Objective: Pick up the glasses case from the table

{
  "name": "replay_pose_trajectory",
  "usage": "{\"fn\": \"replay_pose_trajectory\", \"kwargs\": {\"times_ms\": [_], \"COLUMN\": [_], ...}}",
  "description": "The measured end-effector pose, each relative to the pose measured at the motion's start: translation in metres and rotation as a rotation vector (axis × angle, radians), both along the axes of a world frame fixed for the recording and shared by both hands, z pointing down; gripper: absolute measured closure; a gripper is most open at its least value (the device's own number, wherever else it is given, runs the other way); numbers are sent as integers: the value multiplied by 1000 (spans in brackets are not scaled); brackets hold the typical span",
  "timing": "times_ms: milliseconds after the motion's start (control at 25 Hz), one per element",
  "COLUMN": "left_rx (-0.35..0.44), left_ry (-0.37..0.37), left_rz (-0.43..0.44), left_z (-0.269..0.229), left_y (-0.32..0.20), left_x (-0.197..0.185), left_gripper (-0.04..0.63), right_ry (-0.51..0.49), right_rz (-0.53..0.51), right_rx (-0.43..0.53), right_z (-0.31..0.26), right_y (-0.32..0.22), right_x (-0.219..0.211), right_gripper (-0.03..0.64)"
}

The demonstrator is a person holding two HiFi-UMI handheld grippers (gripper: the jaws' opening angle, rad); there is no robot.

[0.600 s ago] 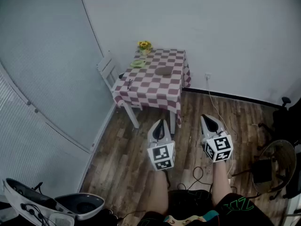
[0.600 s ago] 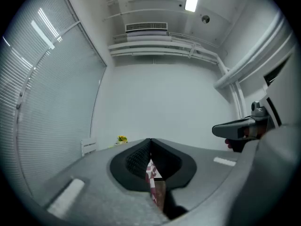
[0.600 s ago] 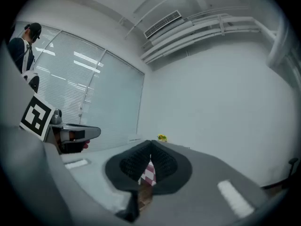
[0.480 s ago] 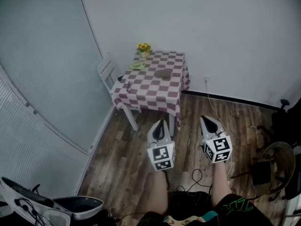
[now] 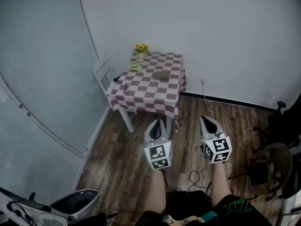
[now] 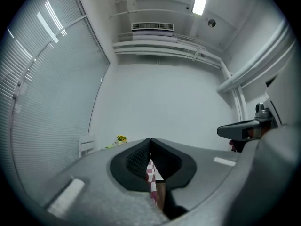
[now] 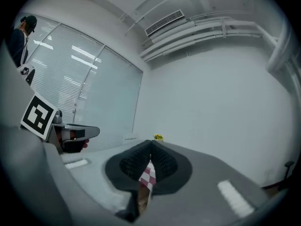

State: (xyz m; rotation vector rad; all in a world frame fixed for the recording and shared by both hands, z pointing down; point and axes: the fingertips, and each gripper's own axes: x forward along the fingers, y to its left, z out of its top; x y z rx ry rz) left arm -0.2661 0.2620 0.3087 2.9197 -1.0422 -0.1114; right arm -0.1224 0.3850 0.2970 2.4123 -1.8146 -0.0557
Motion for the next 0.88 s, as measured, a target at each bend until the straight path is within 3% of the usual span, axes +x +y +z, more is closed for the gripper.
{"fn": "replay_pose_trajectory", "kwargs": {"times_ms": [400,880], "left_rx": [-63,-154], "left_ry": [-31,-105], "left_rz": [55,-1], "left_z": [35,87], "left_y": [-2,-61], "left_x": [27,77], "left_gripper": [584,584], "right_ry": [-33,-97], "right_rz": [47,-6], "right_rx": [-61,-131], "right_z": [29,76], "right_y": [3,-65], "right_x": [25,81], "right_gripper": [614,614]}}
